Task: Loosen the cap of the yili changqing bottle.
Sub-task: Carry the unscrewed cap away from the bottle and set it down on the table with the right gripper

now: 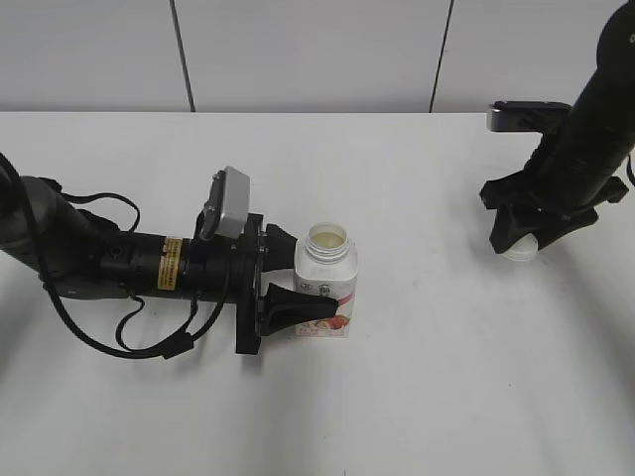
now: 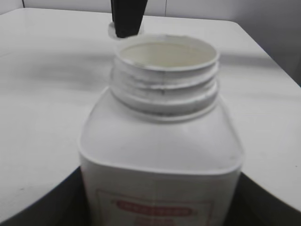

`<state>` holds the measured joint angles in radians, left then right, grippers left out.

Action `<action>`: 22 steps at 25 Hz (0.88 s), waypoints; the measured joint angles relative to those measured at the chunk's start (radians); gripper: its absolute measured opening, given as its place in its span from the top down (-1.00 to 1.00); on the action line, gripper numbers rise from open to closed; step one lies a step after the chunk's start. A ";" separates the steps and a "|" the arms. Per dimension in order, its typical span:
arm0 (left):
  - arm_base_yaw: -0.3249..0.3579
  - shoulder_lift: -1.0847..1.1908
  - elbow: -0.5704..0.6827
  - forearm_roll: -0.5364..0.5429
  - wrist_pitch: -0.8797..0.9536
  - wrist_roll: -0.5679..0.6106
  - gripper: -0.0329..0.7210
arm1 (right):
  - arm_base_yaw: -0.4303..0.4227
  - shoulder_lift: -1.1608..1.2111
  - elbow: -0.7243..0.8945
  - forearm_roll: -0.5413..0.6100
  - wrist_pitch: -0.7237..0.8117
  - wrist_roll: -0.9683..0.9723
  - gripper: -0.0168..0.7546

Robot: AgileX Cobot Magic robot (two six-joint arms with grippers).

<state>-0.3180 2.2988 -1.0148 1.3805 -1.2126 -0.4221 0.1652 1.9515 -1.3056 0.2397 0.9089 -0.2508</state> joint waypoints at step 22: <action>0.000 0.000 0.000 0.000 0.000 -0.001 -0.26 | -0.075 -0.004 0.232 -0.025 -0.339 0.133 -0.05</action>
<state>-0.3180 2.2988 -1.0148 1.3805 -1.2126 -0.4236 0.0902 1.9471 -1.0737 0.2151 0.5697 -0.1181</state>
